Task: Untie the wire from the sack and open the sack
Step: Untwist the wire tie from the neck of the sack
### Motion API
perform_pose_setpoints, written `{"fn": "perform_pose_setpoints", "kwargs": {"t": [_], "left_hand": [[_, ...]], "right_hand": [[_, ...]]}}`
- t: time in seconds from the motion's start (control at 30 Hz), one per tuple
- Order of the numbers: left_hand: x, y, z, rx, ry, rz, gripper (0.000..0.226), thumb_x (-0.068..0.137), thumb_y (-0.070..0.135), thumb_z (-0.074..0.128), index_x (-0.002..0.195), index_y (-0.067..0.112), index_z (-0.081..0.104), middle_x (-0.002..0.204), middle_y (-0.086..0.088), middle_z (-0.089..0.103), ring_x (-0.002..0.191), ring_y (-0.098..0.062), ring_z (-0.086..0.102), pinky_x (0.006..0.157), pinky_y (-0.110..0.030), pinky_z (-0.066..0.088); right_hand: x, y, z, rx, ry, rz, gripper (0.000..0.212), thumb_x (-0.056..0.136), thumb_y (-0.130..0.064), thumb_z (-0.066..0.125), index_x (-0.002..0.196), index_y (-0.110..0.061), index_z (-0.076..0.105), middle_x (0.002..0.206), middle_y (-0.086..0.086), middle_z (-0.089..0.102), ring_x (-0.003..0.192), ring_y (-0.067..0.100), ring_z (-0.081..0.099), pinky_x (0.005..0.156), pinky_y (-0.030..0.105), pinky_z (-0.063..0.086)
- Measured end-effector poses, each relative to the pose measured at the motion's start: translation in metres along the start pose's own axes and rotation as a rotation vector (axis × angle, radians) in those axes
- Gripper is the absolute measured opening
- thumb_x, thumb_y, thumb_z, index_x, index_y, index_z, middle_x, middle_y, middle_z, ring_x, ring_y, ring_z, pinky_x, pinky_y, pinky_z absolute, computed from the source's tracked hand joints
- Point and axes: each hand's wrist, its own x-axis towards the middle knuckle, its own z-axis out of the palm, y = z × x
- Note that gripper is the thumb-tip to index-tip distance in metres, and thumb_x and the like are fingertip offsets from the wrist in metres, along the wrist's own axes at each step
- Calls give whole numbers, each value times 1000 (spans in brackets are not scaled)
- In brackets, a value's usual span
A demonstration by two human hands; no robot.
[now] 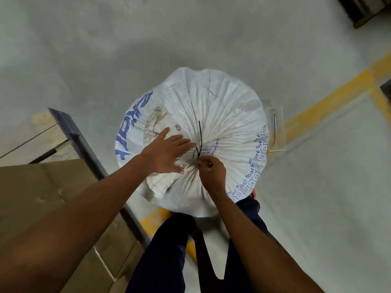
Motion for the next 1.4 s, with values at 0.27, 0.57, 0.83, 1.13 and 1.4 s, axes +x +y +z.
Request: {"fn": "perform_pose_setpoints", "kwargs": {"t": [0.27, 0.57, 0.83, 1.13, 1.4], "left_hand": [[11, -28, 24, -123, 71, 26, 94, 91, 70, 65, 166, 47, 13, 175, 6, 24, 162, -23, 22, 128, -61, 5], [29, -36, 30, -243, 101, -5, 96, 81, 57, 82, 161, 52, 29, 164, 5, 45, 154, -22, 36, 126, -63, 8], [24, -54, 34, -250, 69, -52, 90, 86, 52, 81, 161, 49, 31, 166, 8, 42, 157, -19, 32, 127, -60, 4], [27, -54, 31, -271, 59, -39, 85, 86, 53, 80, 160, 48, 36, 166, 10, 42, 157, -18, 32, 128, -60, 5], [28, -52, 27, -269, 38, -37, 78, 90, 52, 77, 158, 46, 40, 165, 11, 44, 156, -17, 34, 128, -59, 6]], "right_hand": [[3, 9, 21, 287, 60, -58, 21, 91, 1, 77, 113, 1, 77, 115, 20, 68, 111, 32, 67, 99, 42, 55], [10, 10, 36, 500, 57, 76, 32, 93, -8, 77, 125, -4, 74, 129, 14, 64, 123, 20, 63, 108, 28, 50], [32, -6, 57, 462, -1, 43, 20, 87, -4, 79, 80, -23, 81, 83, 22, 76, 74, 16, 65, 73, 33, 52], [38, 4, 67, 536, 41, 57, 21, 82, 4, 77, 75, -15, 77, 68, 9, 67, 66, 17, 57, 64, 31, 47], [46, 9, 44, 628, -201, 151, 5, 89, -3, 80, 93, -4, 77, 84, 1, 72, 74, 3, 65, 74, 19, 52]]}}
